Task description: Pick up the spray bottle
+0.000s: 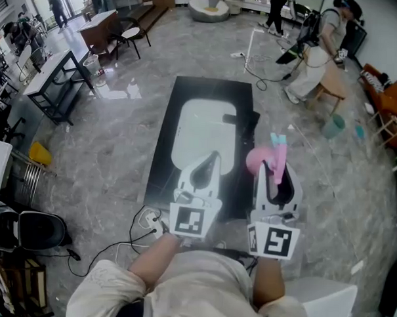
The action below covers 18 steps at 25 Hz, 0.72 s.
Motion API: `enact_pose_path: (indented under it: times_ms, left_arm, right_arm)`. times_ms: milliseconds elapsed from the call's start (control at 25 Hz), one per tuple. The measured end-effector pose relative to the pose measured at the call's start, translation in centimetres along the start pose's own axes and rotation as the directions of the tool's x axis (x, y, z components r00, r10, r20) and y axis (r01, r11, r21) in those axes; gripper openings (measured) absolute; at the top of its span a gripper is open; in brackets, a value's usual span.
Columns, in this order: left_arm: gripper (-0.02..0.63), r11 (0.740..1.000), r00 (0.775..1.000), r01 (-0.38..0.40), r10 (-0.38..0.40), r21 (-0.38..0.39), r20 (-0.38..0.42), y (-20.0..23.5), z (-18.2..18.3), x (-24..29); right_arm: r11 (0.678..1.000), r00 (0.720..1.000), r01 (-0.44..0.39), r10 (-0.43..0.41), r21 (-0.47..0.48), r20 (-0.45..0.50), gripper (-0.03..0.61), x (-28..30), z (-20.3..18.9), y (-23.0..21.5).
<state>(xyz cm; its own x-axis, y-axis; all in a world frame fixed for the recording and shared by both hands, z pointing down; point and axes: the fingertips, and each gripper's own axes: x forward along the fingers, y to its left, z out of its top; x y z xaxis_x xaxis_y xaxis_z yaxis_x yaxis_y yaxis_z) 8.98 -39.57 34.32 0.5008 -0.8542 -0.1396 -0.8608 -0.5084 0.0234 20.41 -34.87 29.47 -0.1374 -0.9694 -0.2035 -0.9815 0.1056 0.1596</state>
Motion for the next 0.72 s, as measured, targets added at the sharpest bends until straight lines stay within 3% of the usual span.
enact_pose_path:
  times_ms: [720]
  left_arm:
    - [0.002, 1.0, 1.0, -0.008, 0.008, 0.004, 0.005, 0.78, -0.02, -0.06]
  right_arm:
    - [1.0, 1.0, 0.006, -0.006, 0.029, -0.011, 0.161, 0.7, -0.78, 0.25]
